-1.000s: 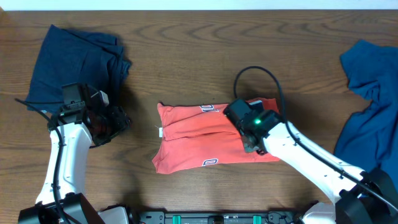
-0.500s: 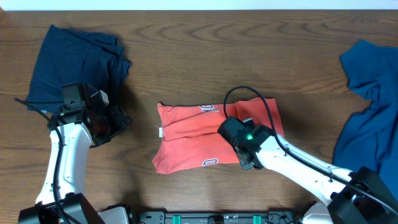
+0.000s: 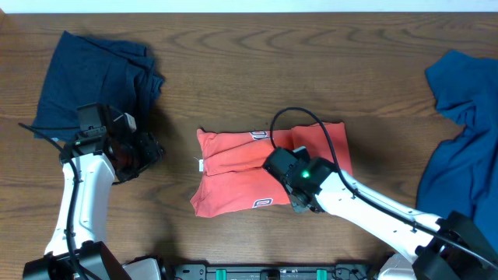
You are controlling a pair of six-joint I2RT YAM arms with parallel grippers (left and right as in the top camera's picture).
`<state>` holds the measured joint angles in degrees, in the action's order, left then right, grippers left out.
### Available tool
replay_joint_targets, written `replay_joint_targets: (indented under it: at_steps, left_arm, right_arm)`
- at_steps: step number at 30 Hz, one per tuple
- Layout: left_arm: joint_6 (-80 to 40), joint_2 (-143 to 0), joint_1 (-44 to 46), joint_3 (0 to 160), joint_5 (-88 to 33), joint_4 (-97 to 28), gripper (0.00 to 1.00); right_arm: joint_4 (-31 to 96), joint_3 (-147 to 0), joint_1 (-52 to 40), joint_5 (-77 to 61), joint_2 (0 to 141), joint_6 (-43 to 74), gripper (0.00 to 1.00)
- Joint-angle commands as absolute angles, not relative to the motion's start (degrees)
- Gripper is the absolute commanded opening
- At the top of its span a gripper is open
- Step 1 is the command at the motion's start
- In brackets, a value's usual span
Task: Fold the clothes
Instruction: 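Release and press the folded bundle flat with the right gripper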
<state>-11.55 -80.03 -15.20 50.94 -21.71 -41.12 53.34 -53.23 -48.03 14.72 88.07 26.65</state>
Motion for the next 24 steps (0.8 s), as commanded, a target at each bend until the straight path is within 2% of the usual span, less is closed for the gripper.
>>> replay_joint_targets:
  at_steps: [1,13,14,16,18,20,24]
  left_arm:
    - [-10.5,-79.6,-15.0,52.5,-21.9,-41.3,0.61]
    - [-10.5,-79.6,-15.0,52.5,-21.9,-41.3,0.61]
    - [-10.5,-79.6,-15.0,52.5,-21.9,-41.3,0.61]
    - [-10.5,-79.6,-15.0,52.5,-21.9,-41.3,0.61]
    - [-10.5,-79.6,-15.0,52.5,-21.9,-41.3,0.61]
    - [-10.5,-79.6,-15.0,52.5,-21.9,-41.3,0.61]
    - [-8.6,-79.6,-15.0,52.5,-25.0,-41.1,0.59]
  right_arm:
    - [53.5,-55.0,-48.8,10.6,87.3,27.4,0.01]
    - [52.9,-55.0,-51.3,5.7,87.3,25.1,0.01]
    - [52.5,-55.0,-51.8,5.5,87.3,23.9,0.06]
    - [51.5,-55.0,-52.1,6.5,87.3,23.5,0.45]
    - [50.2,-55.2,-51.5,8.9,86.8,23.5,0.52]
    - [49.1,-56.0,-50.2,12.4,85.8,23.5,0.53]
    - [47.7,-59.5,-44.6,14.0,82.7,23.6,0.38]
